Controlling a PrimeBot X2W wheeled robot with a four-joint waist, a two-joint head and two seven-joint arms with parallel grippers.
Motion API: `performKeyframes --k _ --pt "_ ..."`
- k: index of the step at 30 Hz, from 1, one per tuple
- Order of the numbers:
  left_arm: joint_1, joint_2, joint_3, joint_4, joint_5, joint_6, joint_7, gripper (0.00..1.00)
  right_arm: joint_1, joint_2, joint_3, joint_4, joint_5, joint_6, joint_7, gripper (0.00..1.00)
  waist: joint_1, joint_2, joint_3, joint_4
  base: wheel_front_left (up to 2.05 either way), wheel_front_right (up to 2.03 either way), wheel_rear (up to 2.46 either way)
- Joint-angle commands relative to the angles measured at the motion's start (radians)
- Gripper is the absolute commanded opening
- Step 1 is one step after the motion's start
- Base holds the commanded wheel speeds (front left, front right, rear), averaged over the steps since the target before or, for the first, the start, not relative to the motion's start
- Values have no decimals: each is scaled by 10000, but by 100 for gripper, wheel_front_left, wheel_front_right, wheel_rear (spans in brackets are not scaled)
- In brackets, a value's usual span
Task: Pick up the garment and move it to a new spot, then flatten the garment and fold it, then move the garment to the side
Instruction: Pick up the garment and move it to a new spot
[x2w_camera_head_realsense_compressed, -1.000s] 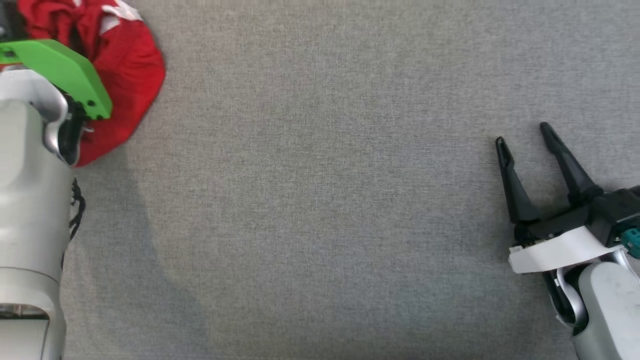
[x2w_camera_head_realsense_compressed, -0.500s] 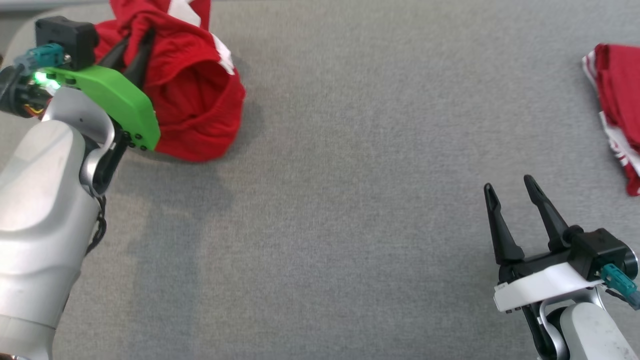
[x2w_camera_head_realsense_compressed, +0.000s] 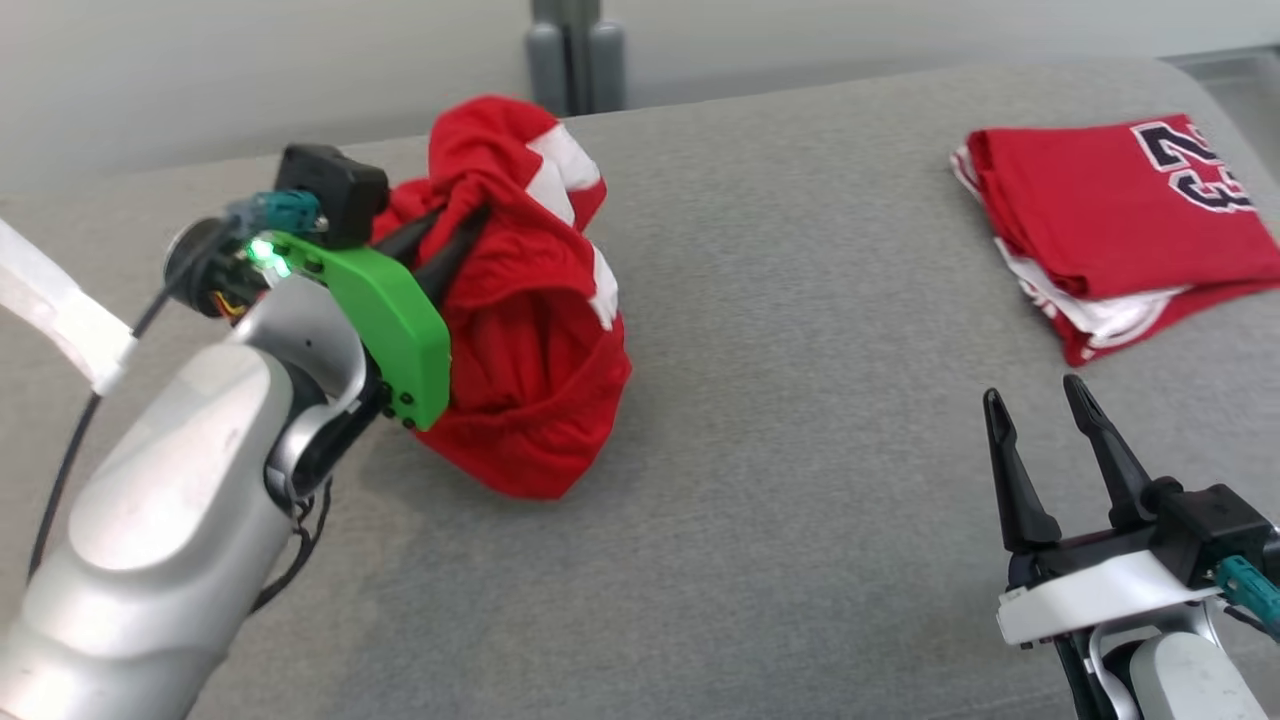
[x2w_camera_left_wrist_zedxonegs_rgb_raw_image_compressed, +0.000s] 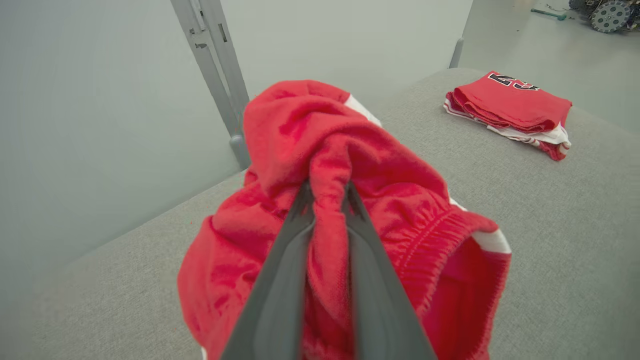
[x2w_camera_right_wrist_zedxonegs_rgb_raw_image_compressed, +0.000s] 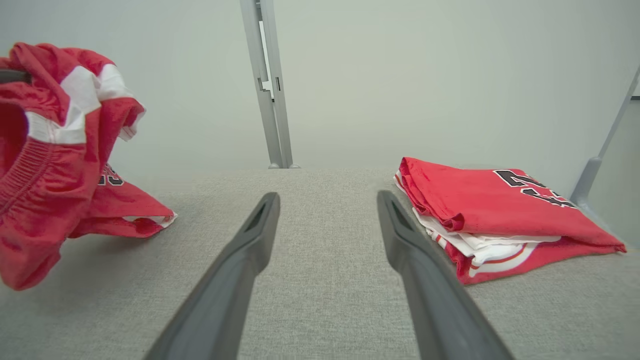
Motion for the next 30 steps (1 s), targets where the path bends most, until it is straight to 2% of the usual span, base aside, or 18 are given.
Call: performKeyframes --k 1,6,13,14,15,18,20,26,30 --pt "221 -53 -29 -70 -73 102 -15 0 -54 54 38 -53 -56 -14 -2 100 0 -1 32 -993 0 0 0" --pt "607 -505 -455 432 334 240 -592 0 -268 143 160 -98 -93 -14 -3 100 0 -1 565 -1601 0 0 0" --pt "466 -1237 -1146 2567 1494 325 -2482 0 -565 268 446 -94 -139 -13 -2 100 0 -1 1084 -2139 0 0 0" --pt "474 -1373 -1157 2894 1525 342 -2763 73 -572 268 465 -68 -148 -13 -2 100 0 -1 1066 -2171 0 0 0" --pt "486 -1525 -1173 3250 1591 357 -3063 100 -559 273 468 -45 -160 -13 -2 100 0 -1 1029 -2198 0 0 0" --pt "477 -1908 -1221 3931 1725 394 -3884 100 -407 272 393 -39 -179 -13 -3 100 0 -1 855 -2156 0 0 0" --pt "527 -2132 -1199 4247 1800 572 -4444 100 -260 260 333 -69 -200 -13 -2 100 0 -1 659 -2026 0 0 0" --pt "1470 -2639 -521 4320 1651 1843 -5295 100 181 347 561 33 -193 -13 -3 100 0 -1 -290 -1337 0 0 0" --pt "2664 -2721 169 3112 1878 2482 -5360 100 550 477 539 186 -201 -13 -3 100 0 -1 -958 -635 0 0 0"
